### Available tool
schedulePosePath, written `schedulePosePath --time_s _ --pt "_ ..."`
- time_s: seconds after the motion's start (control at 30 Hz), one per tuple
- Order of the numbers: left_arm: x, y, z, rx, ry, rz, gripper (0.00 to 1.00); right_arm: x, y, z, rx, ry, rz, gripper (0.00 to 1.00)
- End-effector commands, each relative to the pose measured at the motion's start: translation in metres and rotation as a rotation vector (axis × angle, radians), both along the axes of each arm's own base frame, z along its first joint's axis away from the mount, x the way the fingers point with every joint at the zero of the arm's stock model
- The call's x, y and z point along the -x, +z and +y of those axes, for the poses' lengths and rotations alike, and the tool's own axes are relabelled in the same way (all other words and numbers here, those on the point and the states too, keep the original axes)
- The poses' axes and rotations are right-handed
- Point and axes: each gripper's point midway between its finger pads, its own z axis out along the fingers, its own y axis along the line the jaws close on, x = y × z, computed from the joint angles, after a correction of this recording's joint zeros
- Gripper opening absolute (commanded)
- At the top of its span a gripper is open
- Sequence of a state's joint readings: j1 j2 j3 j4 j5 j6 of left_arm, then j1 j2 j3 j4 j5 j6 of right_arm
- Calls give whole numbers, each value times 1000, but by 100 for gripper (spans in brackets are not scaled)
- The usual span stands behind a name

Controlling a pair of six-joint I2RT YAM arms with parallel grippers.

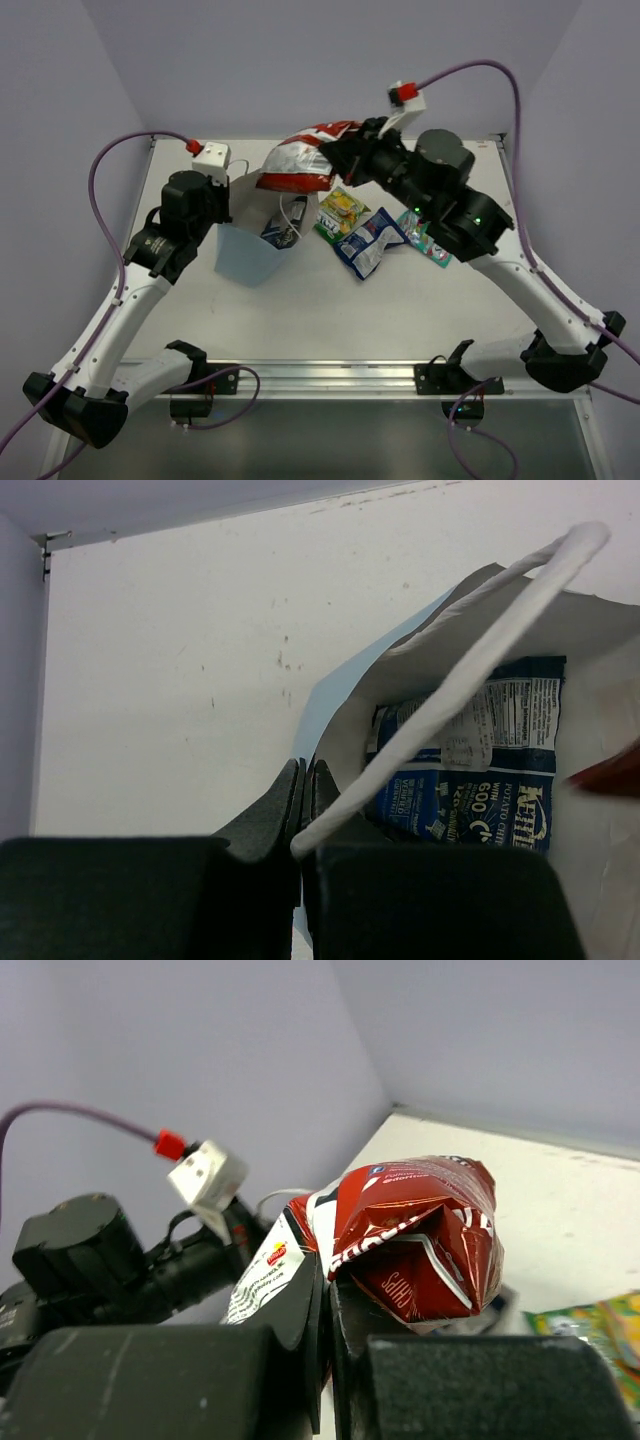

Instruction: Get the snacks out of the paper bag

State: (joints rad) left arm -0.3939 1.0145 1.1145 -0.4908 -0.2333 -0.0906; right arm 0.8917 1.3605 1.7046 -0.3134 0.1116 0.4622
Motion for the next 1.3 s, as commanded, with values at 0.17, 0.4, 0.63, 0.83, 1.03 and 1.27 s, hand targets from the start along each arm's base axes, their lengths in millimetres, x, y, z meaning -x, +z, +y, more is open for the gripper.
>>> schedulePosePath --time_s 0.17,0.4,0.63,0.83,1.03,1.27 --pt "-8 49 10 28 65 -148 0 -42 21 -139 -45 -335 -56 0" --pt "-9 50 6 18 33 -152 0 -130 -51 -198 -13 -462 85 0" --pt "-7 51 3 21 11 -157 0 -218 -129 -195 -35 -358 183 0" --pt "-2 47 -6 27 -53 -156 0 -249 -222 -230 -58 -377 335 4" --pt "-3 44 -9 21 -72 -150 0 -226 -273 -296 33 -596 535 63" --pt "-4 45 -15 22 -102 -165 0 -168 -212 -325 198 -810 533 99"
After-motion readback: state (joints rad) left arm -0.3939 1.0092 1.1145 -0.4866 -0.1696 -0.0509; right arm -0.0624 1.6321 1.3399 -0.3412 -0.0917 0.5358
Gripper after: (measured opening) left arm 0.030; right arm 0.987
